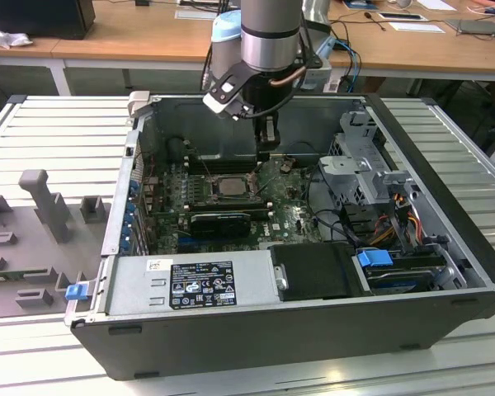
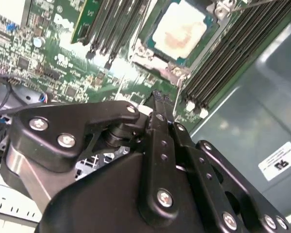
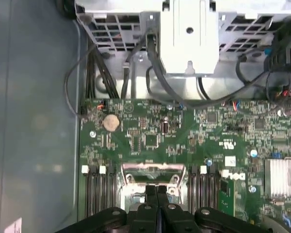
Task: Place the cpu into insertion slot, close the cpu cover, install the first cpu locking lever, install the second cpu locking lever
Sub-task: 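Close the cpu cover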
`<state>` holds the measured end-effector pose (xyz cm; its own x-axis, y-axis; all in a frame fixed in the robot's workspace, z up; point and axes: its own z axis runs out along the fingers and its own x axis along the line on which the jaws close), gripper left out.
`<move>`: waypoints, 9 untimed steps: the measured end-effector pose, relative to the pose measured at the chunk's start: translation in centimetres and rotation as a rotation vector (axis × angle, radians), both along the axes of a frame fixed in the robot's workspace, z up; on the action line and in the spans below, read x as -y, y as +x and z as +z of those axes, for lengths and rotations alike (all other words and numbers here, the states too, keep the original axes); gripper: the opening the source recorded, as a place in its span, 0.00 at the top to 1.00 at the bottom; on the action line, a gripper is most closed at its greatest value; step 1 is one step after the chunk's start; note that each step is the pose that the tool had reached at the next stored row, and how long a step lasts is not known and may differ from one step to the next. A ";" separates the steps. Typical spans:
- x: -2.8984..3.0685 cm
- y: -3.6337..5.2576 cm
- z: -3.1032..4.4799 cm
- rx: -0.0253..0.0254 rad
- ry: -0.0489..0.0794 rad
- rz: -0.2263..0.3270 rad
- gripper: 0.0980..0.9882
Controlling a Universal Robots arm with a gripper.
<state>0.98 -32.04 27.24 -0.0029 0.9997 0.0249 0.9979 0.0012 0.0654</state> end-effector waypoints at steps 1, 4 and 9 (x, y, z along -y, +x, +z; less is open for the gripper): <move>0.00 0.36 0.01 -0.0009 0.000 0.000 0.99; -0.01 2.10 0.00 -0.0050 0.000 0.000 0.99; -0.02 3.91 -0.19 -0.0055 0.000 0.000 0.99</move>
